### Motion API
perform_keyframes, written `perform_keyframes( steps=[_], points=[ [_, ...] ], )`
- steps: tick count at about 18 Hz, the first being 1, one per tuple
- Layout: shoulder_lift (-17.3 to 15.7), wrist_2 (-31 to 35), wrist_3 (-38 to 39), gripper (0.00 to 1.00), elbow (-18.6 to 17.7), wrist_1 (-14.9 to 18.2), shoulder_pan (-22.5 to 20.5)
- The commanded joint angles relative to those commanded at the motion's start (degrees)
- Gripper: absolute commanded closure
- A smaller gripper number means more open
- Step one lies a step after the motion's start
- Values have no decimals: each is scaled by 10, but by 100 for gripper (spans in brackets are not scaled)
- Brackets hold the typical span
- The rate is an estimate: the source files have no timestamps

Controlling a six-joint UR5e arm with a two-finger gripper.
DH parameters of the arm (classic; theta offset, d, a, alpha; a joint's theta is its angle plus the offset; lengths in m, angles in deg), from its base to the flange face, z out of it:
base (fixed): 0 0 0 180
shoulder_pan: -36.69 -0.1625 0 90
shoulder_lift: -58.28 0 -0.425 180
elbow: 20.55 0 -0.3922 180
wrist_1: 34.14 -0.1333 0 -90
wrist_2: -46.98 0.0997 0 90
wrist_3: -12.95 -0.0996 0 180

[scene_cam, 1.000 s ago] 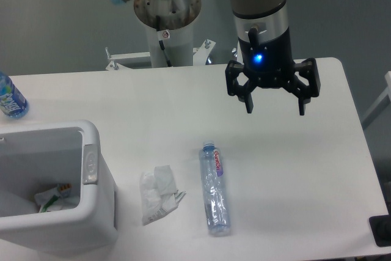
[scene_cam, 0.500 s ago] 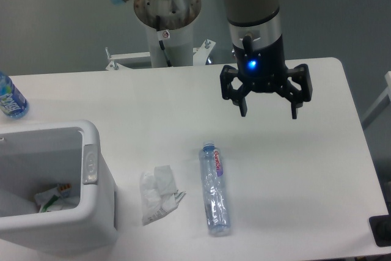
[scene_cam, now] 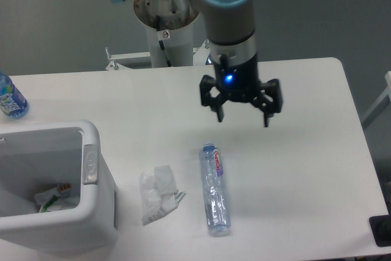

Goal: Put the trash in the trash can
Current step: 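Move the open gripper over the crumpled white tissue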

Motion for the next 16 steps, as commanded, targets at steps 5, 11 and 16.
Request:
perform_keyframes(
  steps=[5, 11, 16],
  points=[
    [16, -22, -4, 0, -38, -4, 40],
    [69, -54, 2, 0, -59, -5, 56],
    [118, -61, 18, 0, -58, -18, 62]
  ],
)
